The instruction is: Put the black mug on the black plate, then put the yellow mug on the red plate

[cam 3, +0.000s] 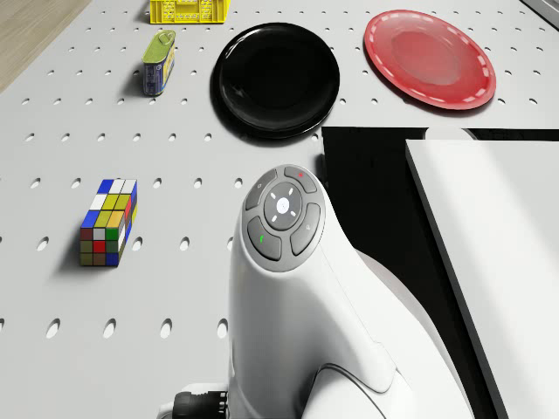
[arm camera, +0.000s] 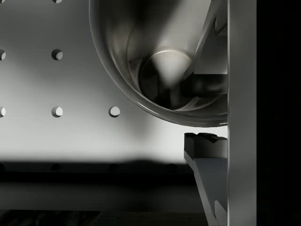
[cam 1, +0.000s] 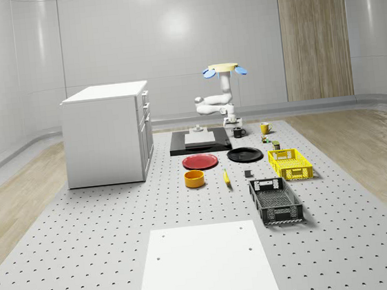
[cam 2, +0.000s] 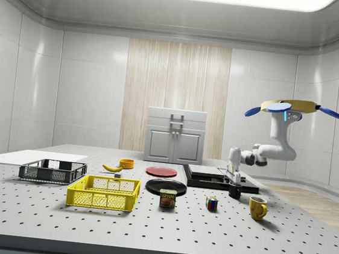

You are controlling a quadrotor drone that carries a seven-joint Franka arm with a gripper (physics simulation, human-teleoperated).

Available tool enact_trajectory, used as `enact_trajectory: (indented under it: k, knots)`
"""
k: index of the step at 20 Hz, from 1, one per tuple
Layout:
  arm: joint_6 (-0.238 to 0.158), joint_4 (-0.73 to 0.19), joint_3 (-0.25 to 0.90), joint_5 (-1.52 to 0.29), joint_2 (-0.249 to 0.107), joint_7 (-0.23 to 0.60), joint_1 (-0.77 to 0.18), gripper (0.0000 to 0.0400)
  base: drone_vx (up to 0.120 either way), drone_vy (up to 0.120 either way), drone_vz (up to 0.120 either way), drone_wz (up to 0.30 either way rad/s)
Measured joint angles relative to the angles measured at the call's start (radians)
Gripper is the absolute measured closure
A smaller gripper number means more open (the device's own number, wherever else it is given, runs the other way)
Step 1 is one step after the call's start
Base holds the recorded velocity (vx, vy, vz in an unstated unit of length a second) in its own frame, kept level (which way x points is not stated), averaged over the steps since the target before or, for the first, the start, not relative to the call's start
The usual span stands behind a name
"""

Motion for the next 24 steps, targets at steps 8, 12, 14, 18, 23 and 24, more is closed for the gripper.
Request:
enact_trajectory:
  k: [8,12,14,18,23,24]
  knots:
    - [-0.006,-0.009,0.049,0.05,-0.012,0.007,-0.003,0.0299,0.0,0.0,0.0,0.0]
    - [-0.019,-0.017,0.105,0.105,-0.017,0.013,-0.005,0.03,0.0,0.0,0.09,0.0]
    - [-0.021,-0.019,0.125,0.126,-0.021,0.015,-0.006,0.03,0.0,0.0,0.12,0.0]
    - [-0.019,-0.02,0.15,0.152,-0.031,0.019,-0.009,0.03,0.0,0.0,0.12,0.0]
    - [-0.01,-0.021,0.163,0.169,-0.044,0.021,-0.011,0.03,0.104,0.0,0.032,0.0]
    - [-0.008,-0.021,0.164,0.171,-0.047,0.022,-0.012,0.03,0.12,0.0,0.0,0.0]
